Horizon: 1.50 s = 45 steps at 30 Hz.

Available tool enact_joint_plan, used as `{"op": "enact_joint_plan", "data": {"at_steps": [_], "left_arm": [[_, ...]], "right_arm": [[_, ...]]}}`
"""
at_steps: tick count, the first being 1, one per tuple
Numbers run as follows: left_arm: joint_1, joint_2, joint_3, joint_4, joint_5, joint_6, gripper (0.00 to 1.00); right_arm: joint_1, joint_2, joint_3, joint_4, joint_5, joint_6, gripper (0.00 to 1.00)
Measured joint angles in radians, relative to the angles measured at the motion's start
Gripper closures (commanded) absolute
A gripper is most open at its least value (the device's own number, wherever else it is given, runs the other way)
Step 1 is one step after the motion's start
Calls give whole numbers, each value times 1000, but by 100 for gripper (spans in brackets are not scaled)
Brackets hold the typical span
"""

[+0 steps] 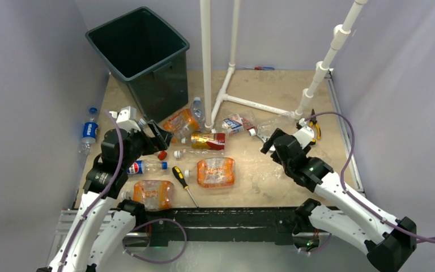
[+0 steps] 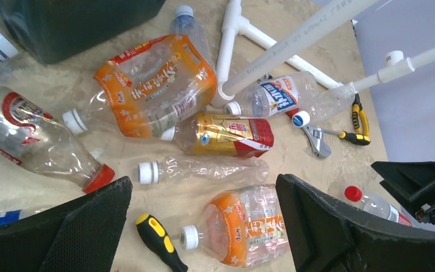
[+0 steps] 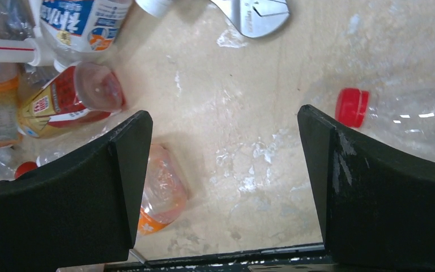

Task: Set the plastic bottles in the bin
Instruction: Pick up the plastic bottle at the center of the board.

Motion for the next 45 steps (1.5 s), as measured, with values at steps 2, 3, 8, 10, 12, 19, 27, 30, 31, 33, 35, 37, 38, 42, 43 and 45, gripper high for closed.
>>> {"op": "enact_joint_plan", "data": {"at_steps": [2, 3, 8, 10, 12, 19, 27, 30, 31, 33, 35, 37, 38, 42, 43, 45], "left_arm": [[-10, -4, -24, 18, 3, -16, 1], [-16, -4, -26, 19, 3, -16, 2], [-34, 4, -49, 36, 7, -24, 3], [-35, 17, -49, 36, 8, -23, 3], [-35, 27, -49, 35, 6, -17, 3], [-36, 42, -50, 28, -20, 3, 3], [-36, 57, -55, 29, -24, 11, 3], [-36, 57, -55, 29, -24, 11, 3], [-36, 57, -55, 29, -24, 11, 3], [-36, 57, -55, 29, -24, 11, 3], [-36, 57, -55, 29, -24, 11, 3], [-36, 57, -55, 29, -24, 11, 3], [-36, 57, -55, 29, -24, 11, 2], [-36, 57, -55, 29, -24, 11, 3], [-36, 57, -55, 29, -24, 11, 3], [-36, 58, -55, 29, -24, 11, 3]], "right_arm": [[0, -13, -3, -51, -2, 43, 3], [0, -29, -13, -56, -9, 58, 4], [-6, -100, -85, 39, -39, 101, 4], [-19, -61, -87, 94, -44, 113, 4], [-48, 18, -76, 151, -45, 131, 4], [-308, 222, -69, 352, -178, 182, 4], [-475, 469, -36, 539, -302, 238, 4], [-489, 562, -19, 566, -325, 254, 4], [-491, 580, -12, 568, -329, 259, 4], [-497, 609, 6, 574, -333, 264, 4], [-504, 634, 29, 596, -337, 271, 4], [-513, 650, 45, 616, -339, 276, 4], [-516, 659, 53, 624, -339, 278, 4], [-525, 705, 81, 653, -340, 282, 5], [-526, 718, 86, 658, -341, 282, 5], [-528, 757, 100, 665, -343, 285, 6]]}}
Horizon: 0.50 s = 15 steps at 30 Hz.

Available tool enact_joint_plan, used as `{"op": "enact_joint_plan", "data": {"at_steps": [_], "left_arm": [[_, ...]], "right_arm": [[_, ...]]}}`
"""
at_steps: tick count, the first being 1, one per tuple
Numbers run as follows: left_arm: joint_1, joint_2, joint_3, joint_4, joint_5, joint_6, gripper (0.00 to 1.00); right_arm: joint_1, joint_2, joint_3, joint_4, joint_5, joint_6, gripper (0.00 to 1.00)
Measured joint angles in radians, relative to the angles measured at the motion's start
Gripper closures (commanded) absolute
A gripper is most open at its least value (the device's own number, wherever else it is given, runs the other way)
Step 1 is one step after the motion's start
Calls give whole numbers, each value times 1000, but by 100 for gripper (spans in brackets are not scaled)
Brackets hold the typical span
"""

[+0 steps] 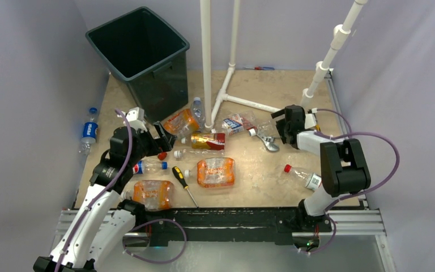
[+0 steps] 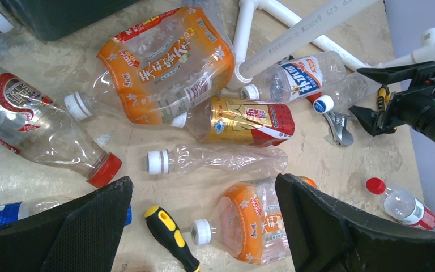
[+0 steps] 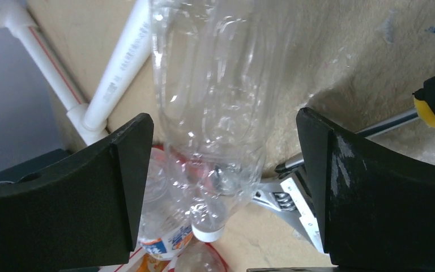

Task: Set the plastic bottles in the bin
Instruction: Pick up the plastic bottle at the center of the board.

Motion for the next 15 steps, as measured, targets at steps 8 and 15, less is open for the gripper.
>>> {"op": "enact_joint_plan", "data": {"at_steps": [8, 15], "left_arm": [[0, 0, 0, 0, 0, 0, 3], [0, 0, 0, 0, 0, 0, 3]], "right_arm": [[0, 53, 13, 31, -15, 13, 18], [0, 65, 4, 60, -15, 8, 45]]}}
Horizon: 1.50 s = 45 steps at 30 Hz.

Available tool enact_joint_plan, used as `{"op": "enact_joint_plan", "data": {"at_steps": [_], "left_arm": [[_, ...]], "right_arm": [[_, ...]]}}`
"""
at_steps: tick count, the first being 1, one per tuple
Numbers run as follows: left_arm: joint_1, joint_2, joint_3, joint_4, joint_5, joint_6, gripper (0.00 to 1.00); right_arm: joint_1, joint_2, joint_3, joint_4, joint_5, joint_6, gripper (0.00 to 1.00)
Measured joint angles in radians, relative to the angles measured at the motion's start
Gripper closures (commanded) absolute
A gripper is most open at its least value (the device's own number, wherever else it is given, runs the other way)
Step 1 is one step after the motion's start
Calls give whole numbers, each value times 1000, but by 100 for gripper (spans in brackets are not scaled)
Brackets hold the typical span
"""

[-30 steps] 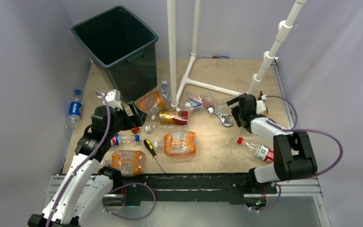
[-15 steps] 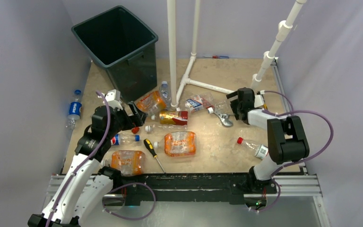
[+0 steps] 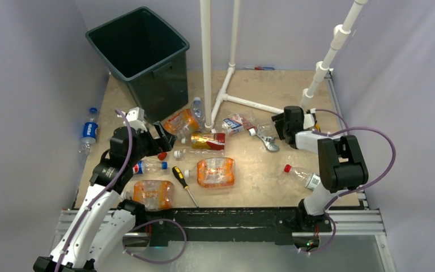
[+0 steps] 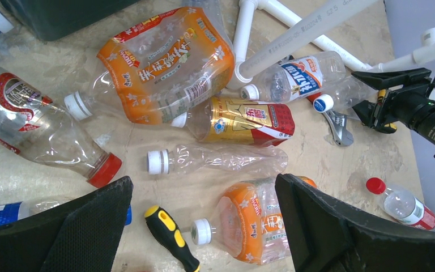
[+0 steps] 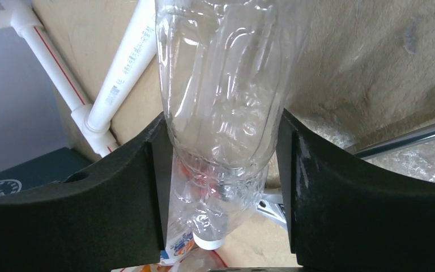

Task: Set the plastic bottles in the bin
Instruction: Pick up the plastic bottle at the center of the board, then place the plastic bottle in the trash bin.

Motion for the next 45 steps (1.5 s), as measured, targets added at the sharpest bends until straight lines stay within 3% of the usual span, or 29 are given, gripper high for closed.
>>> {"op": "enact_joint_plan", "data": {"at_steps": [6, 11, 21, 26, 31, 35, 39, 45], "left_arm": [[0, 0, 0, 0, 0, 0, 3], [0, 0, 0, 0, 0, 0, 3], [0, 24, -4, 50, 54, -12, 1], [0, -16, -54, 282, 214, -93, 1], [-8, -24, -235, 787, 398, -330, 1], [-63, 71, -330, 1081, 454, -485, 1], [-205, 219, -324, 1204, 471, -529, 1], [-462, 303, -225, 1188, 446, -440, 1]], "right_arm": [[0, -37, -40, 18, -5, -16, 55], [0, -190, -94, -17, -14, -56, 56], [1, -808, -217, -52, -118, -210, 59], [1, -1017, -336, 122, -363, -238, 58], [15, -1135, -553, 360, -520, -152, 61], [31, -1168, -621, 516, -564, -91, 62], [102, -1157, -622, 707, -563, -64, 63], [327, -1048, -603, 859, -487, -106, 64]]}}
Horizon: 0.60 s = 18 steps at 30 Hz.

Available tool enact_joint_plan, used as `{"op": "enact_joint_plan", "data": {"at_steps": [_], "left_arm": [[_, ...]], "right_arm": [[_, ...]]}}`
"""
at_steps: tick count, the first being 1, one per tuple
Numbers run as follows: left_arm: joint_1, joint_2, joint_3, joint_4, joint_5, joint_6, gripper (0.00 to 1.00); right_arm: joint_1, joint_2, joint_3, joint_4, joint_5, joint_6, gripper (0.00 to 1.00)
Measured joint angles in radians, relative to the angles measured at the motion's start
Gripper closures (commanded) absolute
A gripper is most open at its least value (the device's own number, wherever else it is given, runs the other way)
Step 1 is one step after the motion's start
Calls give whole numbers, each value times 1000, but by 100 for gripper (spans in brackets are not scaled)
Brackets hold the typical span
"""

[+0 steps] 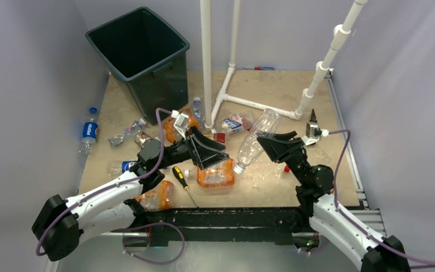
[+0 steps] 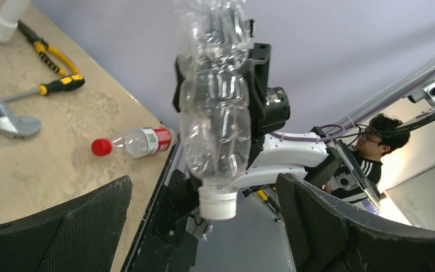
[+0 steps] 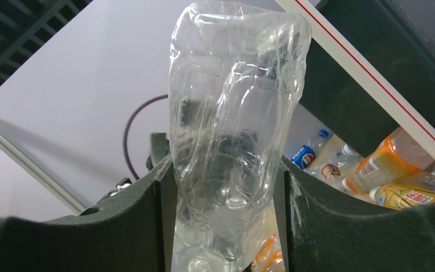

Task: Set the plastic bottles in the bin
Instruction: Place the plastic bottle in the trash bin.

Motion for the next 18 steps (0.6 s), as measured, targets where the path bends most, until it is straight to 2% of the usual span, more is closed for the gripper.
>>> {"op": "enact_joint_plan", "data": {"at_steps": [8, 18], "left_arm": [[-23, -23, 41, -14, -42, 83, 4], [-101, 40, 58, -68, -41, 126, 6]], "right_arm": [[58, 56, 40, 53, 49, -47, 66], [106, 145, 62, 159, 79, -53, 66]]}}
